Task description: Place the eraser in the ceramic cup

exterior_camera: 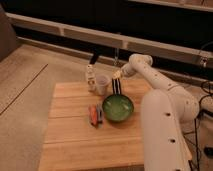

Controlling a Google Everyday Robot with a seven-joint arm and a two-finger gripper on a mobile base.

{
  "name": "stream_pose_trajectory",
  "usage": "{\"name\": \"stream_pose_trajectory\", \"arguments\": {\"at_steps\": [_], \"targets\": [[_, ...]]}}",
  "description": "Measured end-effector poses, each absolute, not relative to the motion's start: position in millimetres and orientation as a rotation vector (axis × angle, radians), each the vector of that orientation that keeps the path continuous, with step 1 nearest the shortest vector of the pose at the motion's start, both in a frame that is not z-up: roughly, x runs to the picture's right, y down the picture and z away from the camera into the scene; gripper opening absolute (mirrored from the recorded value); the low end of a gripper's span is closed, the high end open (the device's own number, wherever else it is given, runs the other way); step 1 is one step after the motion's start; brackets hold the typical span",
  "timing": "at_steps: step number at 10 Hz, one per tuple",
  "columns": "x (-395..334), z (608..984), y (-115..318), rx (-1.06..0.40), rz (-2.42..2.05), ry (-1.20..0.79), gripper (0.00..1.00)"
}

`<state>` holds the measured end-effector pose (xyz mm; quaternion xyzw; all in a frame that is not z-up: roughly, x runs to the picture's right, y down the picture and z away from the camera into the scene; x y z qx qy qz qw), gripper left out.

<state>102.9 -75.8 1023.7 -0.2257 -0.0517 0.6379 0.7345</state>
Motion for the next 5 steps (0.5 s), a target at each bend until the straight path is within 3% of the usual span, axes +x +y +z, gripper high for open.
{"name": "stream_pose_trajectory", "arguments": {"at_steps": [5], "targets": [[57.9,1044.5,-45.9,-0.677,1.344,-0.082,0.65]]}}
